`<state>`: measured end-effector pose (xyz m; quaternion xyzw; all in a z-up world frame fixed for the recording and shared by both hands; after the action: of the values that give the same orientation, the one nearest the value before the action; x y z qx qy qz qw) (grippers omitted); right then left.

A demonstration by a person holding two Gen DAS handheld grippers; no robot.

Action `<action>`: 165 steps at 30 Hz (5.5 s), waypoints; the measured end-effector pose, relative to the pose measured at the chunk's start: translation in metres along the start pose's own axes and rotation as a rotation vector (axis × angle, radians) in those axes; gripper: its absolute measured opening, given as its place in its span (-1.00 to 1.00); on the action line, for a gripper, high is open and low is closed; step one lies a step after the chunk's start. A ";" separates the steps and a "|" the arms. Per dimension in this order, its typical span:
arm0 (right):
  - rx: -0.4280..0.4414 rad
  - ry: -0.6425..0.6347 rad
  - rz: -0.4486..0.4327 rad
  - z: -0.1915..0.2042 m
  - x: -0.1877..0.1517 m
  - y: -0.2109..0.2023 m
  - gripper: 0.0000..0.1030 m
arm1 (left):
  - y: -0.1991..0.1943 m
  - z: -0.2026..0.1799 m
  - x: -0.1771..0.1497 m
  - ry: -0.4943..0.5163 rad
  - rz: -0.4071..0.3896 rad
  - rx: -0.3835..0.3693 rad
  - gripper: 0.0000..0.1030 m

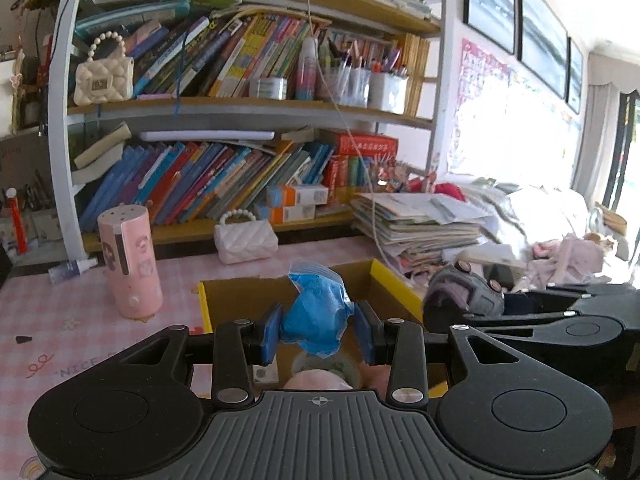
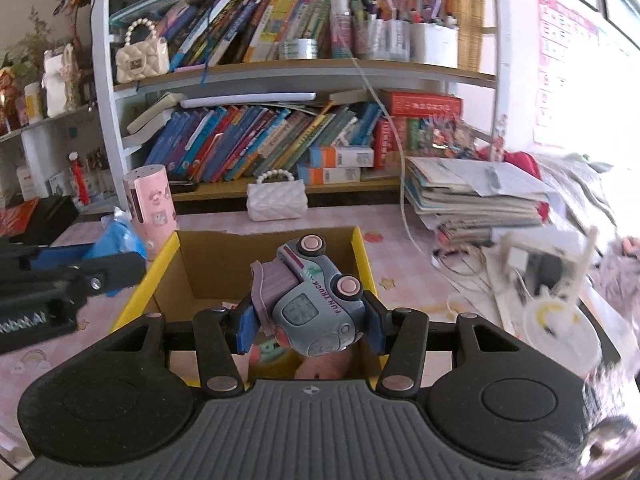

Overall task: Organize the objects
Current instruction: 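Lower the packet and toy car into the box and open both tools, then withdraw both tools from the box back over the table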

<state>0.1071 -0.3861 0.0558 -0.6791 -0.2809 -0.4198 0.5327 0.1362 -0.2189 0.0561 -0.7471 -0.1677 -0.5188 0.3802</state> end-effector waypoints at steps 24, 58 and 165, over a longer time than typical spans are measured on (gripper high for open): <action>0.124 -0.209 0.123 0.021 -0.011 0.101 -0.05 | 0.083 0.022 -0.031 -0.004 0.200 0.142 -0.28; 0.140 -0.252 0.143 0.021 -0.014 0.113 -0.02 | 0.074 0.017 -0.024 -0.004 0.150 0.186 0.21; -0.066 -0.099 0.134 0.096 -0.146 -0.147 0.95 | -0.189 0.010 -0.147 -0.223 0.166 0.498 1.00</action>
<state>-0.0599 -0.2439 -0.0073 -0.7335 -0.2469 -0.3578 0.5225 -0.0388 -0.0664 -0.0041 -0.6941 -0.2691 -0.3436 0.5725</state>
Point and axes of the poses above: each gripper's, at about its wrist camera, not at the fingertips, and y roughly the way its jaws point, z to its left, x to its top, the point moved 4 cm from there along y, roughly the way its jaws point, and after that the axes turned 13 degrees about -x, right-handed, at the moved point
